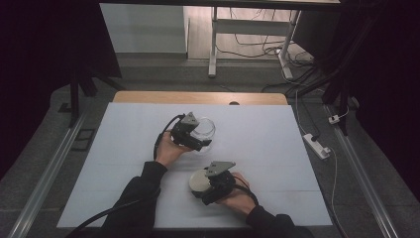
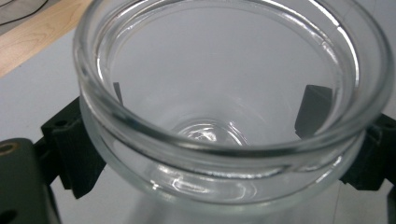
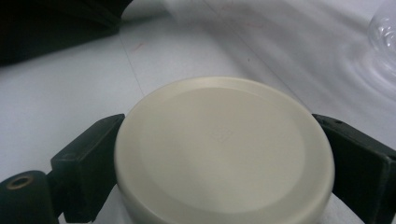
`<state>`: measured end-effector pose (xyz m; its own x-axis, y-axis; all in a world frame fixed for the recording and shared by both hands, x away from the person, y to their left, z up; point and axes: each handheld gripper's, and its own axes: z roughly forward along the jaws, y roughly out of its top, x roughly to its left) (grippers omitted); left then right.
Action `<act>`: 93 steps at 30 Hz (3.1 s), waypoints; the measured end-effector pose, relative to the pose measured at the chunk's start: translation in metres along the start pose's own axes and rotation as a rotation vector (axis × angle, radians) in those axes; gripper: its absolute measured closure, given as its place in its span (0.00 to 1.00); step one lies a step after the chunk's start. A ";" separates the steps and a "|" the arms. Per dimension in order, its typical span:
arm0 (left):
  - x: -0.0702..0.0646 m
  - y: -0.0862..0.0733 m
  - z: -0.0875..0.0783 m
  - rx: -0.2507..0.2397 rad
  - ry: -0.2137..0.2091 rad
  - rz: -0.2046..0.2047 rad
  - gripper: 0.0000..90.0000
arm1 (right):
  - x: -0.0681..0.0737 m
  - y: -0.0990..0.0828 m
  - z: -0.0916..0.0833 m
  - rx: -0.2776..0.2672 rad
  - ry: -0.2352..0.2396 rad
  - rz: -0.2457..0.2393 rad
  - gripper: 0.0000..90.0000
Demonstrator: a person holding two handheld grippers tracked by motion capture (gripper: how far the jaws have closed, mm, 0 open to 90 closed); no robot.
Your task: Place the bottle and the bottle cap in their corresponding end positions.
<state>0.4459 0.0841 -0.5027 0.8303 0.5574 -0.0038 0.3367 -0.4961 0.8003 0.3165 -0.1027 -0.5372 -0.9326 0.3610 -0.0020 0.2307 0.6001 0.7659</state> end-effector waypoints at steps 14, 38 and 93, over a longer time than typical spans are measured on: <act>0.001 -0.004 0.006 0.006 0.014 0.002 0.08 | -0.001 0.002 0.005 0.039 -0.008 0.002 0.08; 0.002 -0.005 0.006 0.051 0.010 -0.012 0.04 | -0.005 0.002 0.007 0.067 -0.001 0.041 0.01; -0.040 -0.057 -0.078 0.120 -0.098 -0.101 0.00 | -0.017 0.003 -0.034 0.005 -0.039 0.134 0.00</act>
<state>0.3593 0.1422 -0.5010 0.8270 0.5437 -0.1432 0.4661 -0.5205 0.7154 0.3237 -0.1312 -0.5126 -0.8818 0.4657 0.0746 0.3538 0.5486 0.7575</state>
